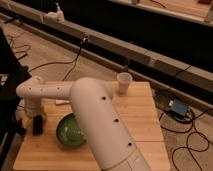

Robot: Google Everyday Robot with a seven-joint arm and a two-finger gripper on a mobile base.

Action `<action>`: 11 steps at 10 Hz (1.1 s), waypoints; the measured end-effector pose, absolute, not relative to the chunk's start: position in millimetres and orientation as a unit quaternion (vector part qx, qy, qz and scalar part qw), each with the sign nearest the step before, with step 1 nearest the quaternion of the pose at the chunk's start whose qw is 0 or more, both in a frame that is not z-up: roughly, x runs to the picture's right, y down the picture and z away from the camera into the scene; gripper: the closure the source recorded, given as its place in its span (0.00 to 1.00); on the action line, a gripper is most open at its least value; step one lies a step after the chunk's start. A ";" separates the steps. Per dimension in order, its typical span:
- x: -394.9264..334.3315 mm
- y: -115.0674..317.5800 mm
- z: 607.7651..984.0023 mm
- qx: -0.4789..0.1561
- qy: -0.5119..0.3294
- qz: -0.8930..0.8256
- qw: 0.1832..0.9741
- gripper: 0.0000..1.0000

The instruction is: Place the eraser on the white sponge

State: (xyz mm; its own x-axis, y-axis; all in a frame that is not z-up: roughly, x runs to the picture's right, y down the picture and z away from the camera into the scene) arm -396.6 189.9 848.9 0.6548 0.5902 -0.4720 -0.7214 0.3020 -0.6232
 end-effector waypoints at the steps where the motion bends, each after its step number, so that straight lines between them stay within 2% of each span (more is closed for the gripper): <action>1: -396.5 195.8 852.0 -0.427 0.086 0.408 0.802 0.32; 6: -401.0 199.5 856.2 -0.413 0.103 0.394 0.814 0.82; 8: -402.6 193.2 854.3 -0.410 0.097 0.393 0.817 0.97; 11: -409.6 156.1 831.5 -0.437 0.032 0.424 0.792 1.00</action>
State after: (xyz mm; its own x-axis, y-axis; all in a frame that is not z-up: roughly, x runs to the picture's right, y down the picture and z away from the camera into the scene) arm -409.6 156.1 831.5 0.6384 0.6443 -0.4210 -0.6996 0.2579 -0.6663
